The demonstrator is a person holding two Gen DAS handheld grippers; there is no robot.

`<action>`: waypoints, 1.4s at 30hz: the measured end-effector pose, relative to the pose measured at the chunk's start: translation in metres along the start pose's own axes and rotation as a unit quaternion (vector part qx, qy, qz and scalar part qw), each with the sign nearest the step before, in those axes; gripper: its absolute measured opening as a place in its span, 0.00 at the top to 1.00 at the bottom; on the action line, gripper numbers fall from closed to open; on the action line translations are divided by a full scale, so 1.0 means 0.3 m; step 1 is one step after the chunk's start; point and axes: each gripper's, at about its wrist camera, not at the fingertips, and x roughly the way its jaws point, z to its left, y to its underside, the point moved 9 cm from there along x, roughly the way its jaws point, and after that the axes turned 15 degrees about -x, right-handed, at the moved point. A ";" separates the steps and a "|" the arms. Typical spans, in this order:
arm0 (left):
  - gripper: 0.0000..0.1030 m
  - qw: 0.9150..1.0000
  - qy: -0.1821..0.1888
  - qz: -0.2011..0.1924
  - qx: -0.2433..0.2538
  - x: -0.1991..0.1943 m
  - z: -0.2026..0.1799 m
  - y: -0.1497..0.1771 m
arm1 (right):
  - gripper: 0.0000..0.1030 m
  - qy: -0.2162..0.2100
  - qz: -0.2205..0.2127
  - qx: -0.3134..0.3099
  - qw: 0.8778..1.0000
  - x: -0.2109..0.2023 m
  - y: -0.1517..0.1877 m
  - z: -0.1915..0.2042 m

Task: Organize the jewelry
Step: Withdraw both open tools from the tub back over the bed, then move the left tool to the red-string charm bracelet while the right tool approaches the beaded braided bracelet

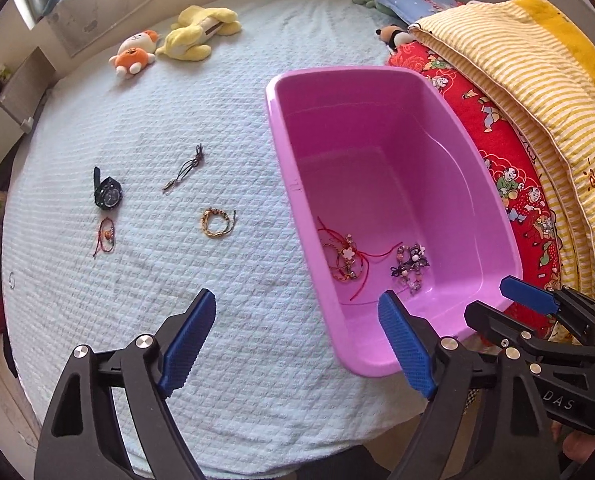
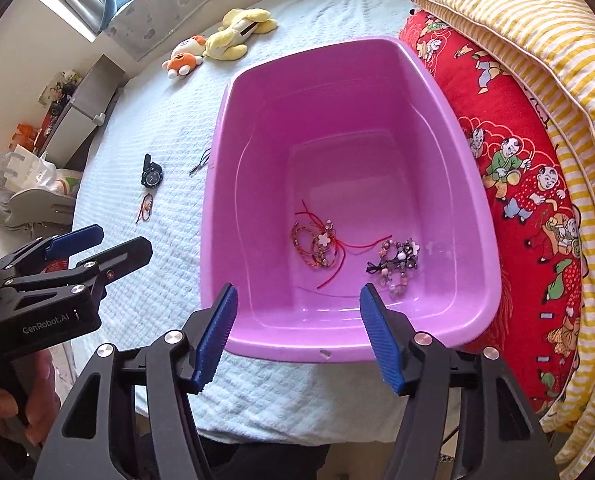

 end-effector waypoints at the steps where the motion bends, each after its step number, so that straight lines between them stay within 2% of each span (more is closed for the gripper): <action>1: 0.19 1.000 -0.002 -0.002 -0.002 -0.011 0.025 0.010 | 0.41 -0.003 0.002 -0.002 1.000 0.002 0.005 0.021; 14: 0.16 0.997 -0.025 0.013 -0.075 -0.084 0.421 0.190 | 0.38 -0.040 0.029 -0.072 0.996 0.102 0.061 0.364; 20: 0.16 0.995 -0.034 0.011 -0.097 -0.097 0.648 0.221 | 0.36 -0.041 0.037 -0.082 0.995 0.159 0.060 0.536; 26: 0.16 0.995 -0.027 0.001 -0.096 -0.090 0.880 0.186 | 0.36 -0.012 0.036 -0.068 0.997 0.224 0.043 0.708; 33: 0.16 0.998 -0.031 -0.031 -0.053 -0.054 1.121 0.102 | 0.36 0.038 0.006 0.000 0.999 0.284 0.011 0.839; 38: 0.16 0.997 -0.025 -0.052 -0.043 -0.012 1.244 0.048 | 0.36 0.062 -0.021 0.032 0.997 0.333 -0.026 0.899; 42: 0.16 0.997 -0.016 -0.059 -0.054 0.052 1.300 0.011 | 0.36 0.067 -0.032 0.043 0.996 0.394 -0.045 0.918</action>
